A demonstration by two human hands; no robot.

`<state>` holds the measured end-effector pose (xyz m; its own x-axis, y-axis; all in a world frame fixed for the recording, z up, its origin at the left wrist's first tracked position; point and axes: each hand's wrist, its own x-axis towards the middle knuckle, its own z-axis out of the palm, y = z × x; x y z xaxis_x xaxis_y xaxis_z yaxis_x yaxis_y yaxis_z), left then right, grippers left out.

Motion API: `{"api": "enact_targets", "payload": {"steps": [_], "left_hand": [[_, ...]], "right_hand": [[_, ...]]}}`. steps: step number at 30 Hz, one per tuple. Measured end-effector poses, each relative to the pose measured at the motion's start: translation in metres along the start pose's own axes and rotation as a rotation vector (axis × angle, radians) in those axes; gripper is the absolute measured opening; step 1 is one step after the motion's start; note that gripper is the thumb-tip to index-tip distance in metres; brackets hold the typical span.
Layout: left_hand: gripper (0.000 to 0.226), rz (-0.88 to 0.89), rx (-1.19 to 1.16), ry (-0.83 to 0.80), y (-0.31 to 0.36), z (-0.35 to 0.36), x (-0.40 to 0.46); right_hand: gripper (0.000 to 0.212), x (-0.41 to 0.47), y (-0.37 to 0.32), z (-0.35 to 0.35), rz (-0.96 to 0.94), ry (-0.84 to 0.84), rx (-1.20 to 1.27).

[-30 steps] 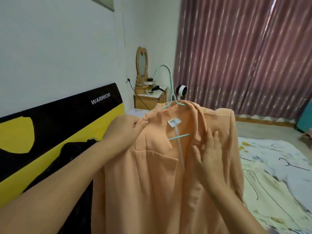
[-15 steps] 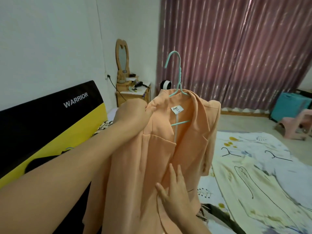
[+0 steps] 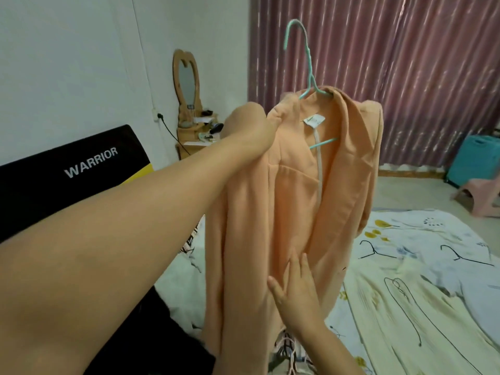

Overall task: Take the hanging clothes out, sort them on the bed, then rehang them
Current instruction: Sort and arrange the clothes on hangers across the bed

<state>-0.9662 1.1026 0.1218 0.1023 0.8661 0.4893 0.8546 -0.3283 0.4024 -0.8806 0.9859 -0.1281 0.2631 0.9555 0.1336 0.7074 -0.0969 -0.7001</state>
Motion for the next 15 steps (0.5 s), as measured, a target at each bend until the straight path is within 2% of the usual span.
{"api": "enact_targets", "payload": {"steps": [6,12,13,15], "left_hand": [[0.052,-0.145,-0.136,0.004,-0.033,0.043,0.063],[0.050,-0.324,-0.130,-0.105,-0.144,0.136,0.074],[0.051,-0.353,-0.109,-0.122,-0.168,0.156,0.071],[0.051,-0.364,-0.052,-0.155,-0.216,0.196,0.059]], "right_hand": [[0.078,0.055,0.024,-0.002,0.054,0.050,-0.038],[0.073,0.098,0.049,0.051,0.057,0.003,-0.177],[0.075,0.104,0.050,0.065,0.078,-0.037,-0.233],[0.093,0.116,0.056,0.099,0.075,-0.036,-0.398]]}}
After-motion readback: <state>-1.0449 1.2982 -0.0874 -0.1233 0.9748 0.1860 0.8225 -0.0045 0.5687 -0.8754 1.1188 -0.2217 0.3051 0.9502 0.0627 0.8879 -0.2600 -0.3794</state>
